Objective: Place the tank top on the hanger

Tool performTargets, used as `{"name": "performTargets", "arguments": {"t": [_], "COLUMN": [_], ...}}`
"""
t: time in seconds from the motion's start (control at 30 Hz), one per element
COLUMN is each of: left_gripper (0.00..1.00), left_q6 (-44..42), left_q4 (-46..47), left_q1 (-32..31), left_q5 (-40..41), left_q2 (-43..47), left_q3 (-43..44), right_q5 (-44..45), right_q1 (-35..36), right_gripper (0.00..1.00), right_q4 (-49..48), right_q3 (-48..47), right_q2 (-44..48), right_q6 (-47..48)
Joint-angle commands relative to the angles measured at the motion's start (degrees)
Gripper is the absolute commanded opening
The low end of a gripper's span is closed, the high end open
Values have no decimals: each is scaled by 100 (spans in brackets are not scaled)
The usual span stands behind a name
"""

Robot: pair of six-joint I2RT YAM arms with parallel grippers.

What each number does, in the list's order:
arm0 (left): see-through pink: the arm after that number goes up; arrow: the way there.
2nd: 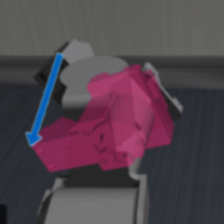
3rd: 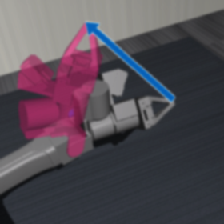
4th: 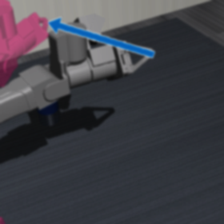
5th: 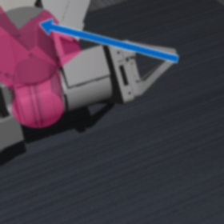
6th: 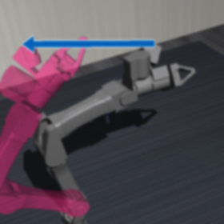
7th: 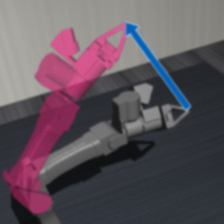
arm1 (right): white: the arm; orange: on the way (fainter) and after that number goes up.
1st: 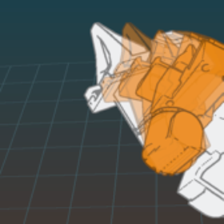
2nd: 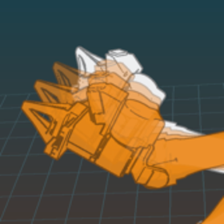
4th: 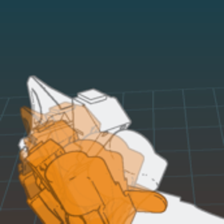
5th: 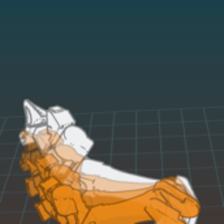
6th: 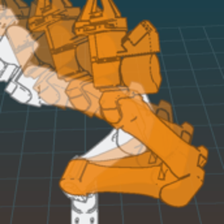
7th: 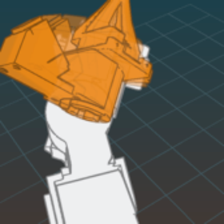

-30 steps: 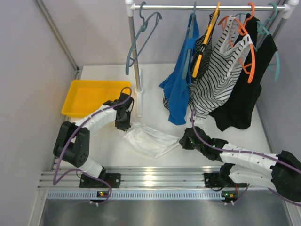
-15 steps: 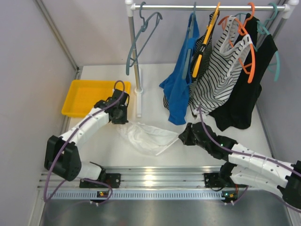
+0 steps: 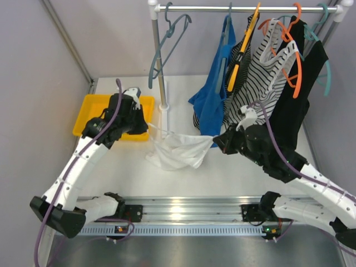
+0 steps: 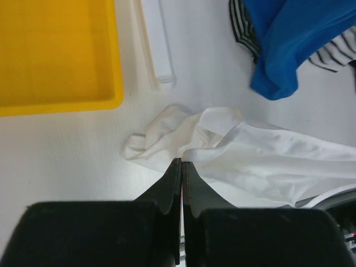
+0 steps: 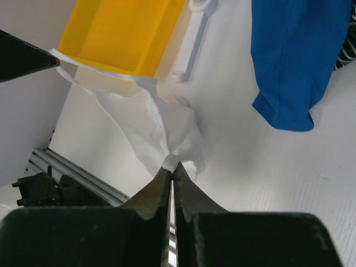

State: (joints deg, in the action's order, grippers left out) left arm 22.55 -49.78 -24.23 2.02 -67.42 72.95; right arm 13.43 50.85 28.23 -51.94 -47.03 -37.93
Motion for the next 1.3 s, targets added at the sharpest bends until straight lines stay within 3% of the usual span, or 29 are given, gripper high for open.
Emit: {"name": "performTargets", "arguments": {"t": [0.0,0.33,0.57,0.73,1.03,1.17,1.27], "left_gripper": [0,0,0,0,0,0,0], "left_q6": [118,347,663,1050,2324,2658,2781], "left_q4": [-137,-225,-208,187,2102,2621,2737], "left_q1": [15,15,15,23,-301,-845,-1301], "left_q5": [-570,-764,-1002,-976,-1179,-915,-476], "left_q2": [386,721,774,1239,2145,2093,1891], "left_q3": [448,2160,2480,1259,-2947,-3855,-4051], "right_q5": [63,89,64,-287,-1263,-1492,-1475], "right_q1": [-119,-242,-295,-295,-295,-286,-286], "right_gripper": [0,0,0,0,0,0,1], "right_q4": [367,1105,1440,1379,106,-519,-590], "right_q3": [-762,-2715,-3743,-3122,533,1659,1767], "right_q2": [-96,-948,-1291,-1230,-589,-816,-1001], "right_q6": [374,1112,1367,1227,6,-372,-417]}}
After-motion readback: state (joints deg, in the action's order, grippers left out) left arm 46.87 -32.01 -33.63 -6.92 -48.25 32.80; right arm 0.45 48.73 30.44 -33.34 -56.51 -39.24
